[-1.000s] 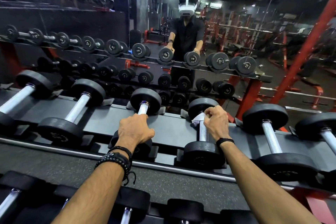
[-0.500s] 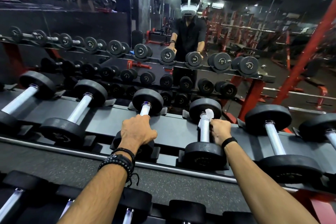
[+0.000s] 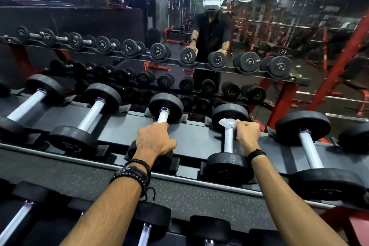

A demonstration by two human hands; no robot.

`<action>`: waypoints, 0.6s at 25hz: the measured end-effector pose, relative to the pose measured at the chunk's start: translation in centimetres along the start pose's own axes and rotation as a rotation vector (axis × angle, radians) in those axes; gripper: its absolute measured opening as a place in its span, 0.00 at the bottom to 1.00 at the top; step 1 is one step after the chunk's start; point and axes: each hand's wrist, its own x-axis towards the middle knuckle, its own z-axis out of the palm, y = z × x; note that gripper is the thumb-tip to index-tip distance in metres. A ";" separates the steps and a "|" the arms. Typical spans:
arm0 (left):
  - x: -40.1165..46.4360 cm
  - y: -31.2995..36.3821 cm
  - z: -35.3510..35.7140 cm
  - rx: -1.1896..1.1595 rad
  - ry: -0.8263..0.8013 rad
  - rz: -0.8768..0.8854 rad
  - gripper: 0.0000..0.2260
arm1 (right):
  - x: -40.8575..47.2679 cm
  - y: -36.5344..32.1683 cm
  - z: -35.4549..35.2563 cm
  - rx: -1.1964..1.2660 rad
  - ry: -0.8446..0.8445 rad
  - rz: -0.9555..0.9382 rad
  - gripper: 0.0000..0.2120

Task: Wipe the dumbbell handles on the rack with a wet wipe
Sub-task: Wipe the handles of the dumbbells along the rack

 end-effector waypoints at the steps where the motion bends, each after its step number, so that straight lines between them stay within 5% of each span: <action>1: 0.1 -0.1 0.0 0.001 0.004 0.003 0.19 | -0.2 -0.2 0.2 -0.034 -0.035 -0.020 0.13; 6: -0.1 0.1 -0.1 0.010 0.006 0.003 0.20 | -0.5 -0.4 0.0 -0.027 -0.064 0.083 0.08; 11: -0.2 0.0 -0.5 -0.006 -0.006 0.004 0.20 | -3.2 -2.0 -1.1 -0.175 0.056 -0.435 0.07; 15: -0.5 0.0 -0.6 -0.034 -0.008 0.004 0.21 | -6.6 -2.5 -0.6 -0.299 0.006 -0.564 0.06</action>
